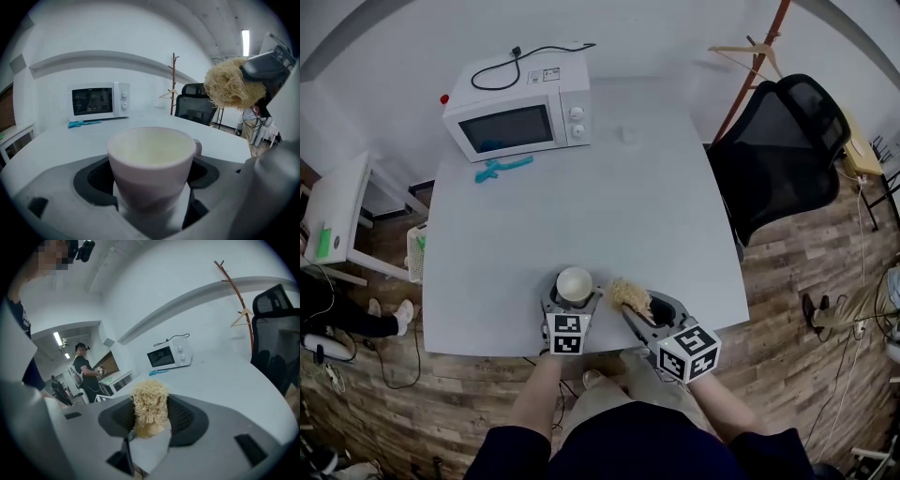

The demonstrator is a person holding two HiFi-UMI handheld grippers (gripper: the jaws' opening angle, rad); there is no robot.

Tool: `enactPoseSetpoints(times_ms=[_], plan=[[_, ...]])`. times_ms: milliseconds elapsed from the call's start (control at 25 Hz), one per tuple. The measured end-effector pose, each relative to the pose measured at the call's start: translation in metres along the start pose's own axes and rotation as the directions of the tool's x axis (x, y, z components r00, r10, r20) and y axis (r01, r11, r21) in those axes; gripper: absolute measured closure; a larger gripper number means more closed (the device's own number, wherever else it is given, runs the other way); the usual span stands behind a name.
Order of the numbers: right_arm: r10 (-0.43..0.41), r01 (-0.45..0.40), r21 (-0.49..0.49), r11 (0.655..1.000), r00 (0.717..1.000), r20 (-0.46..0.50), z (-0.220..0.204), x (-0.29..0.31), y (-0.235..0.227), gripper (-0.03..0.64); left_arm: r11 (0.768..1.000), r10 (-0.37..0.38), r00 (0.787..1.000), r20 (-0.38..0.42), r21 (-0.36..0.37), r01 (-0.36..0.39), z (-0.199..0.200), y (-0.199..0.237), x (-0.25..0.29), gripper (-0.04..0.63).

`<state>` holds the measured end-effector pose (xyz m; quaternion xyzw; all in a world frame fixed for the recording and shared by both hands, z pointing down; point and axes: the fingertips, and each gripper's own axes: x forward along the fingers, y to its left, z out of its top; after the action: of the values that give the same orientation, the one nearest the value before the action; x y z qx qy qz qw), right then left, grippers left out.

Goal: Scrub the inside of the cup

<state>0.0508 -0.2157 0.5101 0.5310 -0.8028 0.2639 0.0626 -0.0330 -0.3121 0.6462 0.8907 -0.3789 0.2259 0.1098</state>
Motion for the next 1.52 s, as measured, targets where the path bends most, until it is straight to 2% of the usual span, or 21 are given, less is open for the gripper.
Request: enactPoseSetpoints(times_ms=[200, 520, 680, 800, 920, 1080, 1240, 1280, 1320, 1360, 1400, 1440, 1520], plan=[[-0.01, 0.009, 0.03, 1.0, 1.0, 0.007, 0.0, -0.001, -0.005, 0.436, 0.999, -0.004, 1.0, 0.011, 0.037, 0.003, -0.008, 0.0, 0.005, 0.163], [-0.006, 0.005, 0.047, 0.999, 1.0, 0.01, -0.004, -0.003, 0.004, 0.436, 1.0, -0.017, 1.0, -0.024, -0.004, 0.017, -0.017, -0.003, 0.006, 0.161], [-0.008, 0.007, 0.028, 1.0, 1.0, 0.022, -0.008, -0.007, 0.018, 0.436, 0.999, -0.042, 0.998, -0.038, -0.013, 0.042, -0.011, -0.005, -0.023, 0.161], [-0.008, 0.007, 0.027, 1.0, 0.999, 0.033, -0.014, -0.011, 0.033, 0.436, 0.999, -0.043, 0.997, -0.065, -0.009, 0.042, -0.023, -0.006, -0.054, 0.163], [-0.01, 0.008, 0.035, 0.999, 0.998, 0.056, -0.019, -0.017, 0.05, 0.436, 0.999, -0.033, 0.999, -0.011, -0.002, 0.033, -0.016, -0.009, -0.089, 0.164], [-0.014, 0.011, 0.041, 0.999, 0.997, 0.081, -0.026, -0.024, 0.071, 0.436, 0.999, -0.029, 0.997, 0.077, -0.033, 0.031, -0.005, -0.012, -0.132, 0.164], [-0.011, 0.008, 0.034, 0.999, 0.995, 0.095, -0.034, -0.031, 0.093, 0.436, 0.998, -0.039, 0.991, 0.124, -0.053, 0.046, 0.007, -0.022, -0.169, 0.168], [-0.006, 0.003, 0.026, 1.0, 0.995, 0.096, -0.036, -0.033, 0.098, 0.436, 0.998, -0.028, 0.991, 0.132, -0.057, 0.036, 0.009, -0.023, -0.177, 0.185], [0.0, -0.002, 0.015, 1.0, 0.995, 0.097, -0.037, -0.034, 0.104, 0.436, 0.998, -0.006, 0.99, 0.139, -0.062, 0.015, 0.011, -0.022, -0.186, 0.234], [0.007, -0.007, 0.002, 1.0, 0.995, 0.099, -0.037, -0.035, 0.108, 0.436, 0.997, 0.023, 0.989, 0.148, -0.07, -0.013, 0.013, -0.02, -0.194, 0.352], [0.013, -0.012, -0.009, 1.0, 0.995, 0.103, -0.037, -0.037, 0.112, 0.436, 0.996, 0.049, 0.987, 0.156, -0.079, -0.037, 0.015, -0.018, -0.202, 0.515], [0.018, -0.017, -0.017, 1.0, 0.994, 0.108, -0.036, -0.039, 0.114, 0.436, 0.995, 0.064, 0.985, 0.161, -0.09, -0.05, 0.016, -0.018, -0.208, 0.558], [0.028, -0.025, -0.025, 0.999, 0.992, 0.12, -0.036, -0.045, 0.116, 0.436, 0.992, 0.066, 0.985, 0.16, -0.113, -0.048, 0.017, -0.023, -0.217, 0.562]])
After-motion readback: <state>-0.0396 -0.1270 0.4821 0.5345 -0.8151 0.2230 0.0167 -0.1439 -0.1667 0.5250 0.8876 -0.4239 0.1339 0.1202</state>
